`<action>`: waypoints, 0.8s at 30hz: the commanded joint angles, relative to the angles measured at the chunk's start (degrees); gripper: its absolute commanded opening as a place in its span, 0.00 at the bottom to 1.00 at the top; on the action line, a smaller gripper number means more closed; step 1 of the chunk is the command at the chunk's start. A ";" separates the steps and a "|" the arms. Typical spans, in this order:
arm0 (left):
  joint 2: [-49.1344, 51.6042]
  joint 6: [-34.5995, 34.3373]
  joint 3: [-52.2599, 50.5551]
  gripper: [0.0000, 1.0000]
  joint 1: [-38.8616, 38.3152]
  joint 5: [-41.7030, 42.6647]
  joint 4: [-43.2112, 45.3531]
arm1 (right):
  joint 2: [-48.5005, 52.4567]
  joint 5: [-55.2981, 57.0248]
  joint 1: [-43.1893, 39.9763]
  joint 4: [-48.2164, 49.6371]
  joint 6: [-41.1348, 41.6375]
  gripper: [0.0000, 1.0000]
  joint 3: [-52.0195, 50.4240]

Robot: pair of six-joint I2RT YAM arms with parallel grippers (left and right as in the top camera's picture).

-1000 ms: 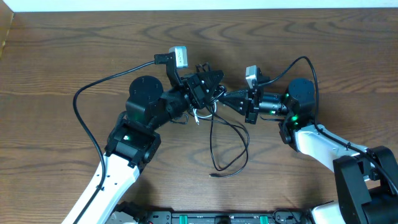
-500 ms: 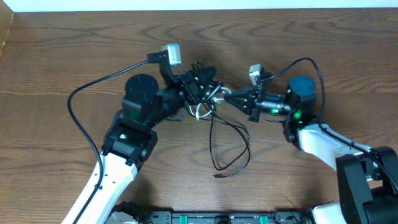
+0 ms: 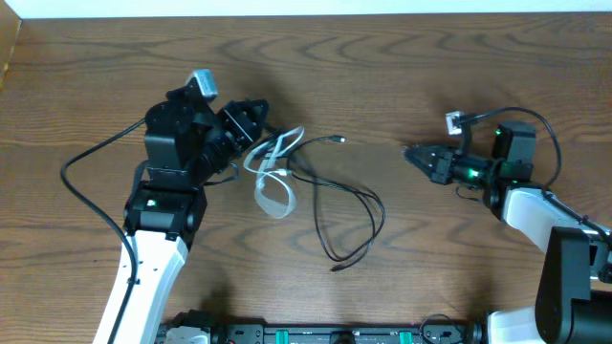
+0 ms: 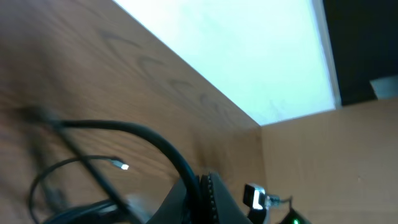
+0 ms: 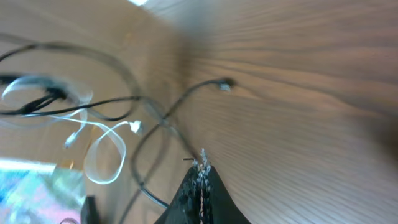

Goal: Untangle cables

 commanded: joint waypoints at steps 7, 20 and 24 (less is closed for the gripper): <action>-0.52 -0.13 1.62 0.08 1.97 1.97 -0.74 | 0.48 4.96 -3.63 -5.64 -2.93 0.01 0.02; -0.52 -4.61 1.62 0.08 -0.11 5.97 1.01 | 0.48 -9.09 7.74 14.51 -5.38 0.73 0.02; -0.52 -4.61 1.62 0.08 -3.54 5.95 4.70 | 0.48 -8.85 13.55 22.01 -5.38 0.92 0.02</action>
